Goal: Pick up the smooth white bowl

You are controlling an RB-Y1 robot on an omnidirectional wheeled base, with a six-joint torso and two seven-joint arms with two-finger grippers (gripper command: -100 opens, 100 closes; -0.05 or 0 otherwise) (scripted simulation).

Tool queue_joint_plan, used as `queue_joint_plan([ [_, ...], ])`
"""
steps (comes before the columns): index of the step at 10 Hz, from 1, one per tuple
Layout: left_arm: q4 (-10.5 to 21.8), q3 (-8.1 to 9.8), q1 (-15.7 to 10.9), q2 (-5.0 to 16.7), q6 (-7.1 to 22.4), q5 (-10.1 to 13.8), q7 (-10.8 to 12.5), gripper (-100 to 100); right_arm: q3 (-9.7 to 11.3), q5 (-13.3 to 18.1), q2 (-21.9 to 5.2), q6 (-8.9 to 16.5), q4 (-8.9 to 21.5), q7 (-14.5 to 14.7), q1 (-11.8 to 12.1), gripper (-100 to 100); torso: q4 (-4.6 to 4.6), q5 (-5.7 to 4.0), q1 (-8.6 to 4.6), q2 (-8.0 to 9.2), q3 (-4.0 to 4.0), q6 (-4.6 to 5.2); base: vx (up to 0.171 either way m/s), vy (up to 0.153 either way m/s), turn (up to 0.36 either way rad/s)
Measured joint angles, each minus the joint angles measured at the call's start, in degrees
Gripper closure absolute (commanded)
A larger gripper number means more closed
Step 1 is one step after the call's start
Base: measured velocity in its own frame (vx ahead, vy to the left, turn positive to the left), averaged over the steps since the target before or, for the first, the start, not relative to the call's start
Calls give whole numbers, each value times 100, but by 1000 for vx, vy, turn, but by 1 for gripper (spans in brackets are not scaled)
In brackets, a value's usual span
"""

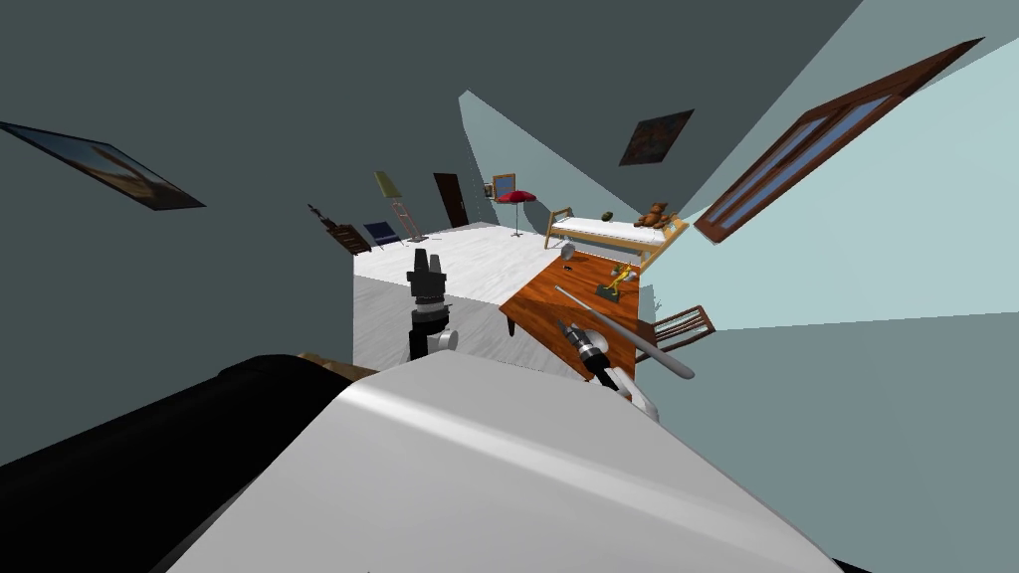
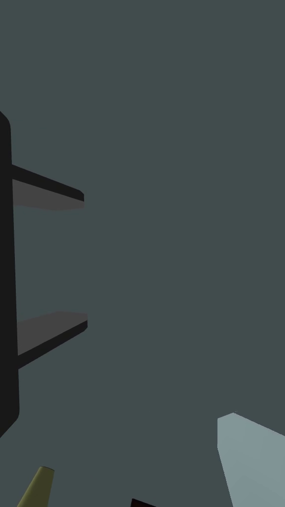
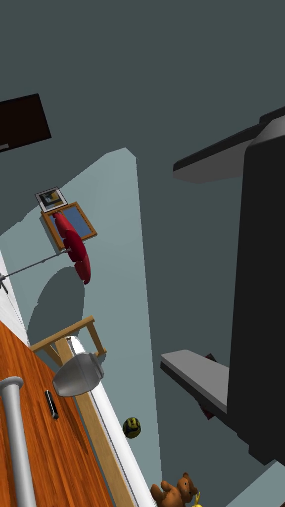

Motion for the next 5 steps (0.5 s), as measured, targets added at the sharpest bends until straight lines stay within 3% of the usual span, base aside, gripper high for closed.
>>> queue_joint_plan([
  [5, 0, 0, 0, 0, 0, 0, 0, 0, 1, 120, -247, 329, 569, 371, -40, -100, -1, -1, -1, -2, -1, -1, 10, 7, 113],
])
